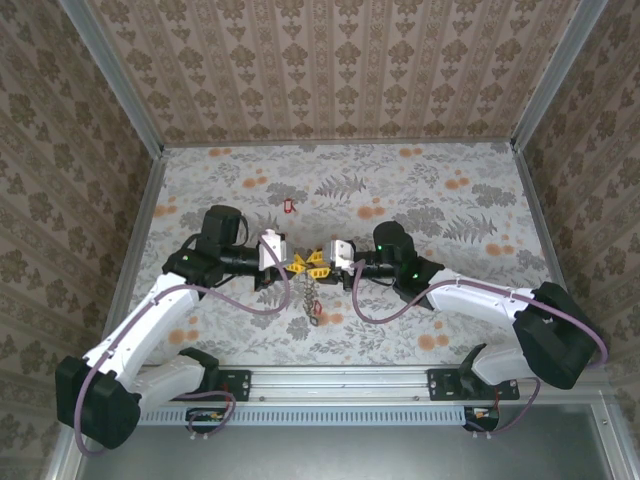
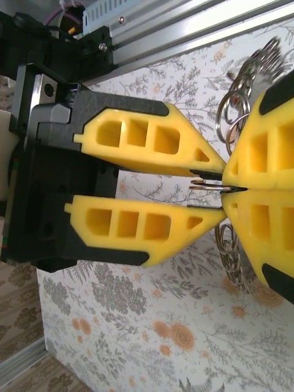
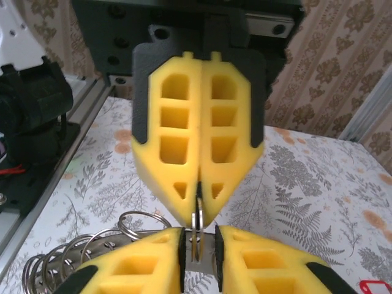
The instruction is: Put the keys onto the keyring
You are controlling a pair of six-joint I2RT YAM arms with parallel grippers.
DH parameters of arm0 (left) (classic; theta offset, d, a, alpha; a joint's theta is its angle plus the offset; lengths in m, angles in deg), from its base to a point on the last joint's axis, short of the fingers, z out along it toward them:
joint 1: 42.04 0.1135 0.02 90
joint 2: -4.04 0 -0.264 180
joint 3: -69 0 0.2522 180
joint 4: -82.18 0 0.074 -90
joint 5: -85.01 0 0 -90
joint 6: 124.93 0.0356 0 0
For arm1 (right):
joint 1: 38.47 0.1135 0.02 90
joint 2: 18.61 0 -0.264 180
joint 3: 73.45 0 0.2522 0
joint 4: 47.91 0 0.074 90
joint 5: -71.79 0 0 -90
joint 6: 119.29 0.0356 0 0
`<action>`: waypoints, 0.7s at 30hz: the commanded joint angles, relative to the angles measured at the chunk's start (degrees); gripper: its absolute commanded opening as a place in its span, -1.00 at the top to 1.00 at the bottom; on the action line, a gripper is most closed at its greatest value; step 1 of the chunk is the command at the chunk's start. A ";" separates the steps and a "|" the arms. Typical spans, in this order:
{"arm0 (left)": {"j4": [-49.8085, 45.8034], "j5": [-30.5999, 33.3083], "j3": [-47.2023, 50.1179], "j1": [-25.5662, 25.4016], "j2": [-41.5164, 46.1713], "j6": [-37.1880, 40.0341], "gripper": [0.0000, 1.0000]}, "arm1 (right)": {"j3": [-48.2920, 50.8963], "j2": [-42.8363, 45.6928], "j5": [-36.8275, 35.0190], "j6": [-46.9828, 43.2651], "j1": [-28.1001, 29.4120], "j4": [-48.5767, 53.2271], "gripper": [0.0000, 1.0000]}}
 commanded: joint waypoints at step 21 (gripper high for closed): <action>6.27 -0.58 1.35 0.52 3.40 -3.63 1.00 | -0.15 2.11 -0.21 -0.65 -0.13 -1.35 1.00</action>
